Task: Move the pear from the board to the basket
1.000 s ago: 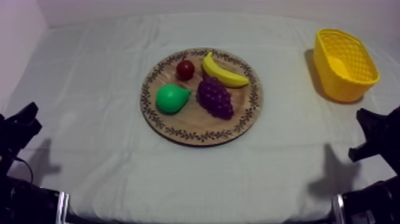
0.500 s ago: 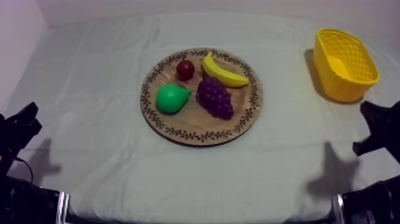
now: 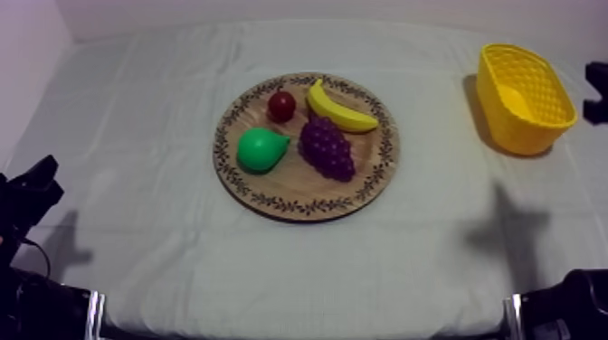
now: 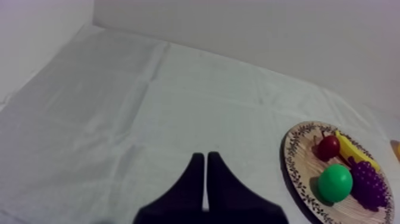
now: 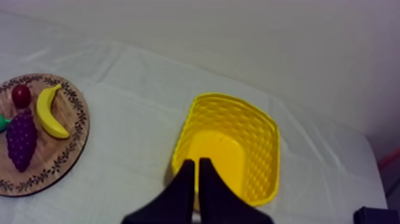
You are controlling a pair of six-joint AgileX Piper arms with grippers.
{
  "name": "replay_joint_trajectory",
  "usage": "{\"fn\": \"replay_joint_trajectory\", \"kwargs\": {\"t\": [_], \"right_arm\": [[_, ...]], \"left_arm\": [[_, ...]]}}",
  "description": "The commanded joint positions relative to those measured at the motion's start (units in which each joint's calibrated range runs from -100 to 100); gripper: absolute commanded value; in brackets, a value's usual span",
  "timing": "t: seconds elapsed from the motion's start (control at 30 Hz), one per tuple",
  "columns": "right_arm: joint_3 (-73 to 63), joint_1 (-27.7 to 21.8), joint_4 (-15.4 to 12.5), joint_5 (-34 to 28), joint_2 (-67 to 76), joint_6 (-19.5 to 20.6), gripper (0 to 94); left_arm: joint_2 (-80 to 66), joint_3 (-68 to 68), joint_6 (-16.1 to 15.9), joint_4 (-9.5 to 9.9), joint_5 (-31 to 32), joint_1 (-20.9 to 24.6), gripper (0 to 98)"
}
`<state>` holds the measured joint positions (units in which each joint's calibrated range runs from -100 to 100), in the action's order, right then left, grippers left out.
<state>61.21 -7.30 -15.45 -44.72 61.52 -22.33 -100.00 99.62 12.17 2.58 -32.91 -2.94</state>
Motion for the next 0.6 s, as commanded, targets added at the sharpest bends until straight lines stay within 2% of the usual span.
{"fn": "replay_joint_trajectory", "kwargs": {"t": [0.0,0.3,0.57], "right_arm": [[-9.8,-0.1,-0.7,-2.5,-7.0,-0.4,0.5],[-27.2,2.0,-1.7,-10.4,-21.7,-0.5,0.5],[-38.9,8.2,-2.1,-17.9,-34.1,-1.9,1.2]], "left_arm": [[0.0,0.0,0.0,-0.02,0.0,0.0,0.1],[0.0,0.0,0.0,-0.02,0.0,0.0,0.1],[0.0,0.0,0.0,-0.02,0.0,0.0,0.1]]}}
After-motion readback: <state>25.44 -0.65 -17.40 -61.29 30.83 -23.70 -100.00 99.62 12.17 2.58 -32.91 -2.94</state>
